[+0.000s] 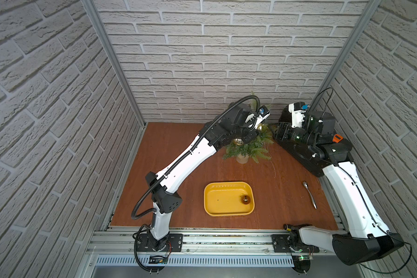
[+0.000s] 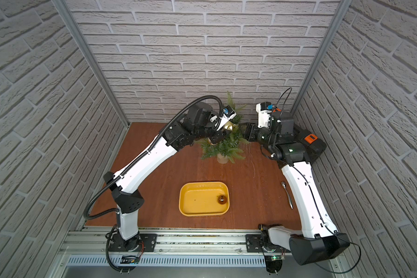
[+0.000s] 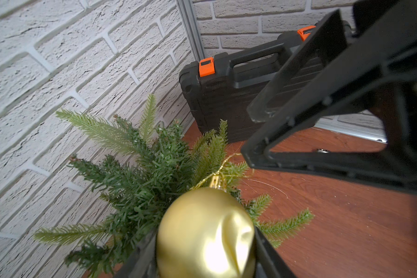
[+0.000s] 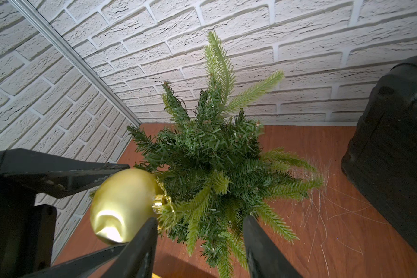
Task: Decorate the small christmas tree with ornaments
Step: Hang an ornament on the christmas tree.
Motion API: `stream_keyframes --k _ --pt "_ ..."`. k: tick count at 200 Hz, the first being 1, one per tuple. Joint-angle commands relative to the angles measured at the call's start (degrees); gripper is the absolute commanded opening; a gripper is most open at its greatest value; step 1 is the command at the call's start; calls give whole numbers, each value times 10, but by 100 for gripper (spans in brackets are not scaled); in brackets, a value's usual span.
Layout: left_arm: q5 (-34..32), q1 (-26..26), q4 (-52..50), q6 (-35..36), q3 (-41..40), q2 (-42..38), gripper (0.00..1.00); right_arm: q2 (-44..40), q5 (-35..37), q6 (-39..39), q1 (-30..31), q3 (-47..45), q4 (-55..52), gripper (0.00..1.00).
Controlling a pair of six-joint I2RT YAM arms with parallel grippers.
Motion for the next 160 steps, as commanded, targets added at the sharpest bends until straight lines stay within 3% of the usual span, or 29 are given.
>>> stream_keyframes --k 1,112,160 --pt "5 0 25 0 -7 -24 54 3 9 -2 -2 15 3 55" --pt "3 -1 22 0 -21 -30 55 24 5 1 -2 -1 18 50" --pt "21 -1 53 -1 -76 -63 63 29 -1 3 -2 0 23 50"
